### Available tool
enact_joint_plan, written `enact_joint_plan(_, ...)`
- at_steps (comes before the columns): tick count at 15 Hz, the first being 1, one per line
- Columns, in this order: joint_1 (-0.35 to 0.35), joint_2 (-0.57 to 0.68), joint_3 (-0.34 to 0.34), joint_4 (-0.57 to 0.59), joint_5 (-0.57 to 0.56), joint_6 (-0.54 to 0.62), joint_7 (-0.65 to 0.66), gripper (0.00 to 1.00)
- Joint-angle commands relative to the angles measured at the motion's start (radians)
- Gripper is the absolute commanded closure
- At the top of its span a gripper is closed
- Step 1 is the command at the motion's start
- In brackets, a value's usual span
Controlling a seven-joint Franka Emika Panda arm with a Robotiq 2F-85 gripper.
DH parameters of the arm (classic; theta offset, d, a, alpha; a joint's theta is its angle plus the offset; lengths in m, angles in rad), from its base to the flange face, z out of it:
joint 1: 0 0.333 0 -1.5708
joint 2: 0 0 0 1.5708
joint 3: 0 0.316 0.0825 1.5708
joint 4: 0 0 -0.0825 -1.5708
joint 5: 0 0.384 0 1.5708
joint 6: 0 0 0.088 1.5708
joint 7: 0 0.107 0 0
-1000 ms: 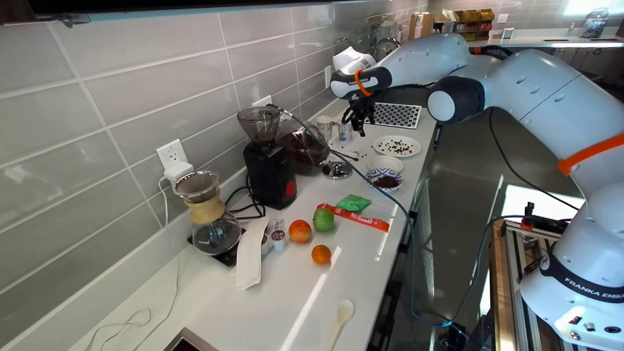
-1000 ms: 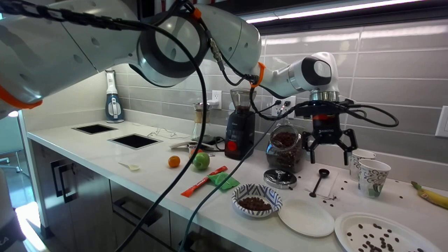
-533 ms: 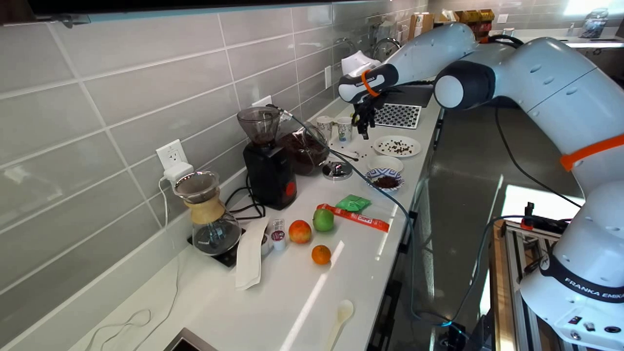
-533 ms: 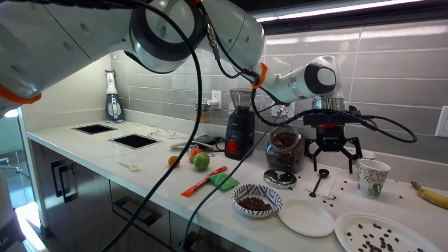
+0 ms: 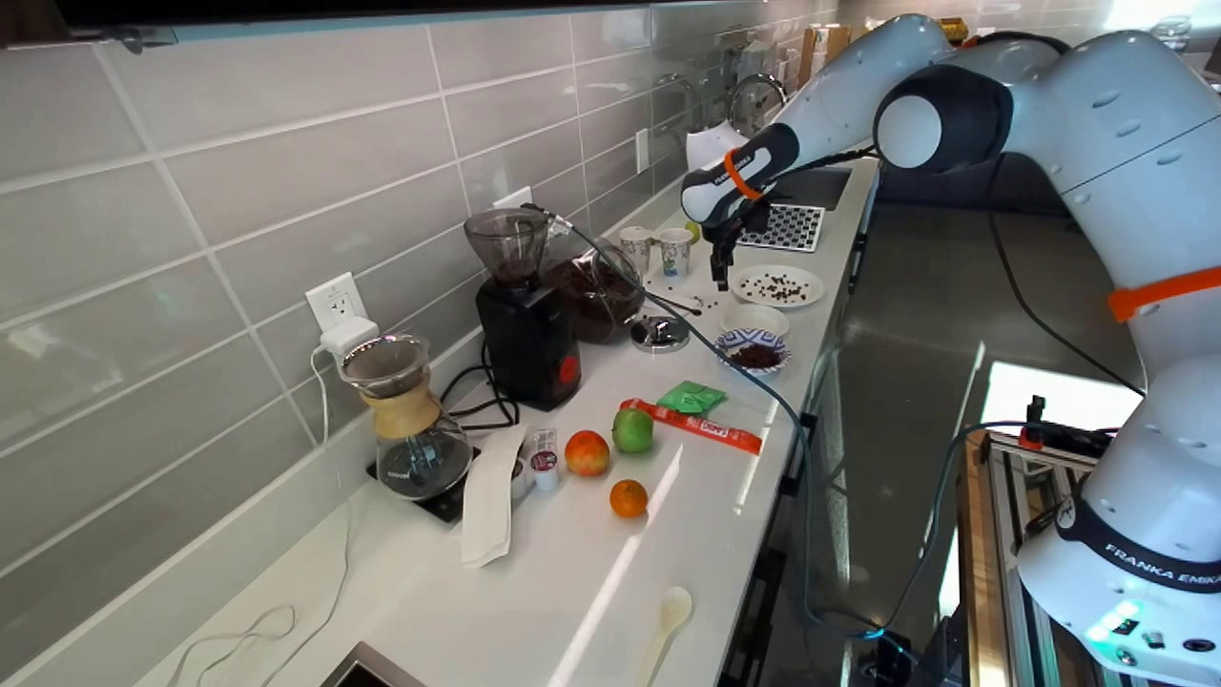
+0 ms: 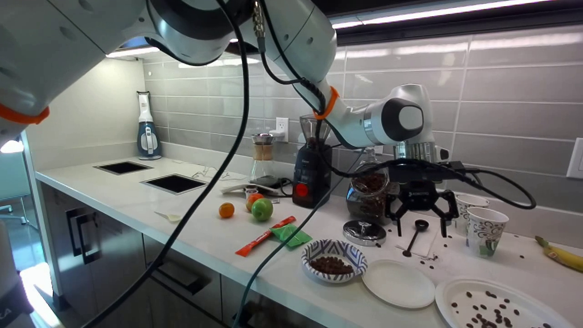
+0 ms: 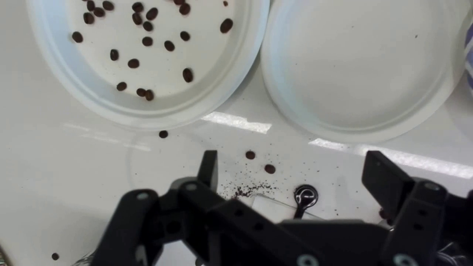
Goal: Transfer a spoonful of contents from the glass container to the right plate
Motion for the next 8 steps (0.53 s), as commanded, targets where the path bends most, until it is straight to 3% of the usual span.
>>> enact_joint_plan(1,-0.013,-0.161,0.014,-0.243,0.015,0.112,-0.018,0.0)
enact_joint_plan(4,-0.025,-0.238,0.019,-0.371,0.057,0.263,-0.031,0.0)
enact_joint_plan(8,-0.126,-0.31,0.138,-0.504,0.258,0.503,-0.195,0.0)
